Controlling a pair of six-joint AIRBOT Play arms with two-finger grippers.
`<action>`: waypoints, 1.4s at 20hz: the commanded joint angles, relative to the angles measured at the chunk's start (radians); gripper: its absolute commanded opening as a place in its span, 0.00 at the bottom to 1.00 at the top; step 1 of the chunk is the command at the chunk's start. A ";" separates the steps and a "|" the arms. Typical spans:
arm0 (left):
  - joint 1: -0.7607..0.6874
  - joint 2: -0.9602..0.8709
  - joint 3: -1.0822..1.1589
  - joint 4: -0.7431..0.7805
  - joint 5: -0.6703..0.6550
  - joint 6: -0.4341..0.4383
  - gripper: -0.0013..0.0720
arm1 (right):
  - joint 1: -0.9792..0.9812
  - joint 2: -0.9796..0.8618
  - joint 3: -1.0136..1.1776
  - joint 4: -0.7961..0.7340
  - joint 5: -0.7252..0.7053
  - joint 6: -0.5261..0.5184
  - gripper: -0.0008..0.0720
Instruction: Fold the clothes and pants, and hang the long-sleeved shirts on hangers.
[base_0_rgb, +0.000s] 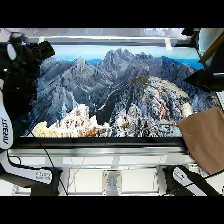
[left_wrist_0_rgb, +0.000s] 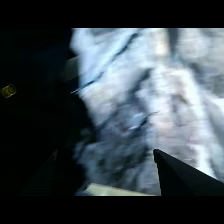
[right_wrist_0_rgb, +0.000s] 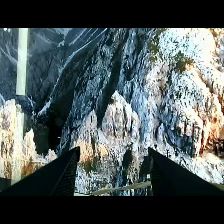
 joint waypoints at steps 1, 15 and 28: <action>0.146 -0.046 0.000 0.118 -0.076 -0.064 0.98 | 0.001 -0.001 0.000 -0.016 -0.020 0.000 0.67; 0.280 -0.323 0.000 -0.129 -0.204 0.008 0.97 | 0.001 -0.001 0.000 -0.023 -0.064 0.060 0.67; 0.137 0.150 0.002 -0.843 -0.224 0.208 0.04 | 0.000 0.000 0.076 -0.158 -0.072 0.055 0.67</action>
